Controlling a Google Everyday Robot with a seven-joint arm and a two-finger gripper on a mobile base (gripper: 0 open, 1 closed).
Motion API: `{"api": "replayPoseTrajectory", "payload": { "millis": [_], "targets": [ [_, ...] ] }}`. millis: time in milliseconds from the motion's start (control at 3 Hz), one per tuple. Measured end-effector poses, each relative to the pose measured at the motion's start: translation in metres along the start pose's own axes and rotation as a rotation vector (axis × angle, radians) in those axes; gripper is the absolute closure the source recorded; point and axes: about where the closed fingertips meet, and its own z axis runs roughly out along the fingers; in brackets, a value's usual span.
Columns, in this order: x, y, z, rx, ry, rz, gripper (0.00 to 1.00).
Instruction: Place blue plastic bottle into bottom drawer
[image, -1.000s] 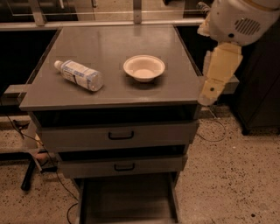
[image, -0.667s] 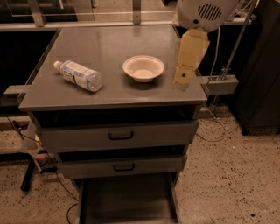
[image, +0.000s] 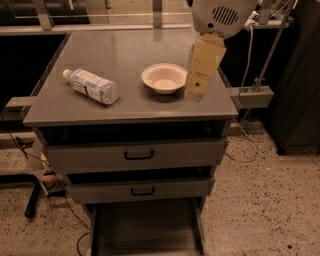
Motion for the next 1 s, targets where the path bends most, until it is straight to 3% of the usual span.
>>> {"api": "replayPoseTrajectory", "payload": {
  "millis": [667, 1000],
  "targets": [
    [-0.065, -0.032, 0.045, -0.078, -0.075, 0.071, 0.00],
    [-0.065, -0.032, 0.045, -0.078, -0.075, 0.071, 0.00]
  ]
}}
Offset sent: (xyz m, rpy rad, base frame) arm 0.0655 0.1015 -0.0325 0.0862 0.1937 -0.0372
